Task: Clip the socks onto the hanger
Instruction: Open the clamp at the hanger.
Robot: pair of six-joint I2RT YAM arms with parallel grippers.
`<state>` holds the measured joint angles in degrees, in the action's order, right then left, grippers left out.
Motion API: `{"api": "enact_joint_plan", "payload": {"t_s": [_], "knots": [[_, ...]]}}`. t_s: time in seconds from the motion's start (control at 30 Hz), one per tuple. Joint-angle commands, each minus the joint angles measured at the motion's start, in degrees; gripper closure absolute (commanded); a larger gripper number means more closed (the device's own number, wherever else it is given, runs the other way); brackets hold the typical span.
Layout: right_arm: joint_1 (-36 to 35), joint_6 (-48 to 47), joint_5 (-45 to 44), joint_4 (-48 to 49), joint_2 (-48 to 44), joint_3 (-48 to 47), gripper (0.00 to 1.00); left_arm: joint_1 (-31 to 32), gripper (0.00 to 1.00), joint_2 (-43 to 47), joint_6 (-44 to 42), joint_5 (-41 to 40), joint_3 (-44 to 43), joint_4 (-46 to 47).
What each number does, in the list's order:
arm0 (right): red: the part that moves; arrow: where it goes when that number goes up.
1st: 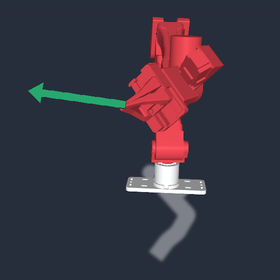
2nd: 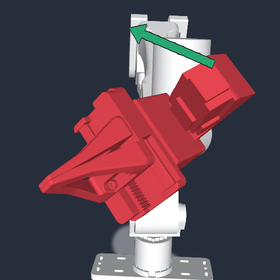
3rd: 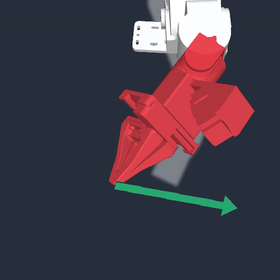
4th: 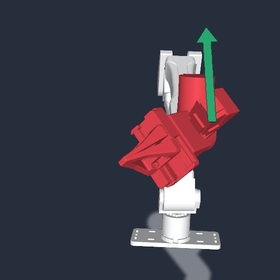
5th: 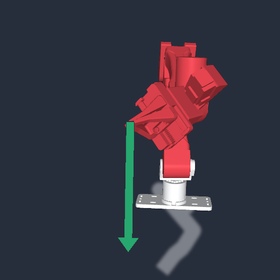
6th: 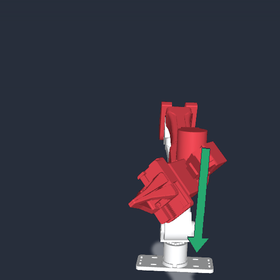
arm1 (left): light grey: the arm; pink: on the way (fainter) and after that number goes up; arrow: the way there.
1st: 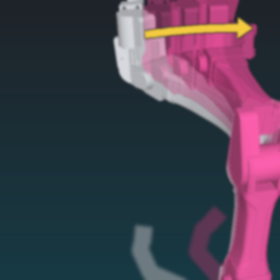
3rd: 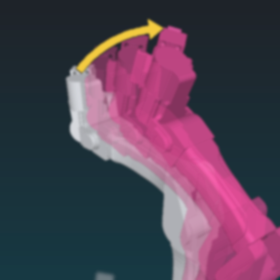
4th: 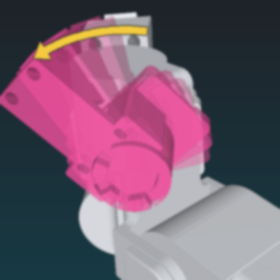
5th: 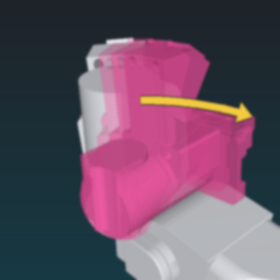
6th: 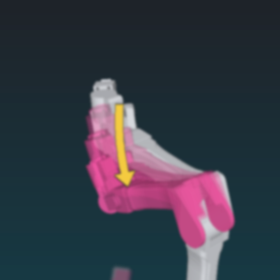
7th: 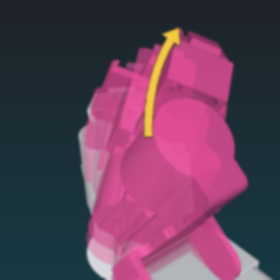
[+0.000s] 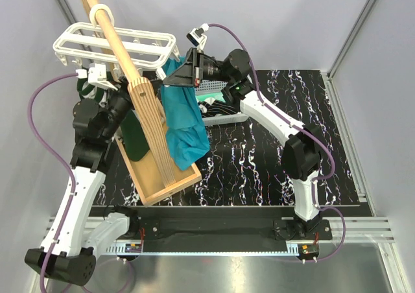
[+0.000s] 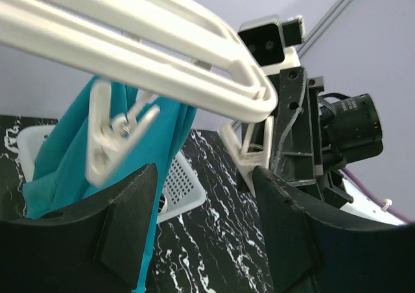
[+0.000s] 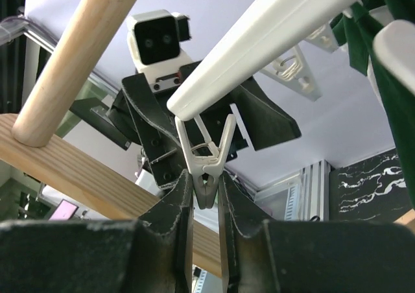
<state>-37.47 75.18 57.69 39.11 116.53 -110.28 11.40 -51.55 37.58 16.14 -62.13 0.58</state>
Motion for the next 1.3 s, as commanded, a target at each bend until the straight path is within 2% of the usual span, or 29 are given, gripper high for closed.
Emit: {"api": "enact_joint_plan", "payload": {"t_s": [0.0,0.13,0.4,0.57,0.67,1.07,1.27], "knots": [[-0.93,1.55,0.84,1.05,-2.89,-0.11,1.00,0.20,0.29,-0.83,4.68,1.87,-1.16,5.74],[-0.85,2.52,1.02,2.11,-2.62,0.33,1.00,0.03,0.23,-0.40,6.62,2.58,0.25,10.48],[0.21,2.78,1.11,2.28,-2.36,0.33,1.00,0.11,0.27,3.64,6.98,2.23,2.97,11.12],[0.38,3.22,1.90,2.90,-1.66,-0.37,1.00,0.12,0.14,4.79,7.85,1.26,4.91,13.21],[0.30,3.31,2.07,2.81,-1.66,-0.46,1.00,0.03,0.12,3.92,8.29,0.03,4.48,13.14],[0.30,4.10,2.69,3.69,-1.57,-0.64,1.00,0.11,0.18,-1.27,11.37,1.00,1.66,14.80],[0.30,4.28,2.78,3.69,-1.22,-0.38,1.00,0.12,0.26,-1.36,14.00,1.53,1.92,17.70]]}}
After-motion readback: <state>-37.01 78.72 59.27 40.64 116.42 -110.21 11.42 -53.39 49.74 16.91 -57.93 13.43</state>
